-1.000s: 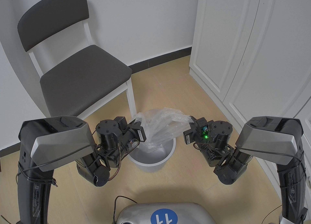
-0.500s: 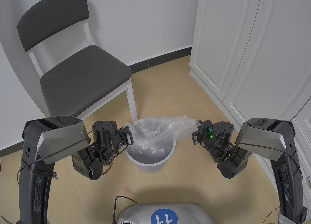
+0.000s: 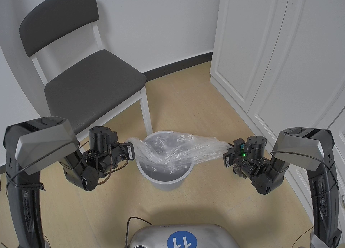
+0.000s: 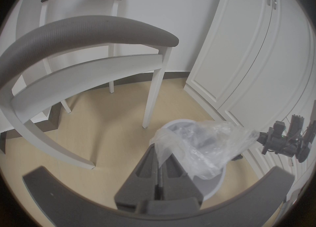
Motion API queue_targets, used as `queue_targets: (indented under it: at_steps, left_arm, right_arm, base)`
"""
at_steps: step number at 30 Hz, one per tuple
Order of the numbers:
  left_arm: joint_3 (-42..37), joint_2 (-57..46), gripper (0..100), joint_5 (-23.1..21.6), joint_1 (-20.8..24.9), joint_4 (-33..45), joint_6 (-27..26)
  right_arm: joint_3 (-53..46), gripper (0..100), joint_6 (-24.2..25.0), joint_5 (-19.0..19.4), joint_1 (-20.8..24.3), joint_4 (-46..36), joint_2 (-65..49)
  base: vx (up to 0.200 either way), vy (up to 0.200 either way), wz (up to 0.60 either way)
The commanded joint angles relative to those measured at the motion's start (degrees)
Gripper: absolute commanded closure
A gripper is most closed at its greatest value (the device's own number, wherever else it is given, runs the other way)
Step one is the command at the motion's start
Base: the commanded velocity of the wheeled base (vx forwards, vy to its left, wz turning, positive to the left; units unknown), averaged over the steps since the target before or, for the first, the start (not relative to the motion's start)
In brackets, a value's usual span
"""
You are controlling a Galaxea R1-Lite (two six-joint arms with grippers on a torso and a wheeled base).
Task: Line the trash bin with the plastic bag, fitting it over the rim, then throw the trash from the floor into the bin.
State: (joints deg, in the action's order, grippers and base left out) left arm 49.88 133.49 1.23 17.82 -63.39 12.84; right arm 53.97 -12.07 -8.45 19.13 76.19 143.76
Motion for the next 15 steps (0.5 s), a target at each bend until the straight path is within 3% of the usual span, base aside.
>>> queue_targets:
  at_steps: [1,11,15]
  left_arm:
    - [-3.2,-8.2,100,-2.3,-0.4,4.1,0.0]
    - [-2.8,-8.0,100,-3.2,2.5,9.2,0.1]
    - [-1.5,-5.9,100,-2.5,3.5,9.3,0.3]
  right_arm:
    - [-0.4,100,5.0,0.4,3.7,-2.8,-2.4]
    - [7.6,100,23.1,-0.3,8.6,-17.5,-6.5]
    - [10.8,100,26.1,-1.0,8.8,-22.1,-5.8]
  base:
    - [0.000,0.000,0.00]
    - [0.000,0.000,0.00]
    - [0.000,0.000,0.00]
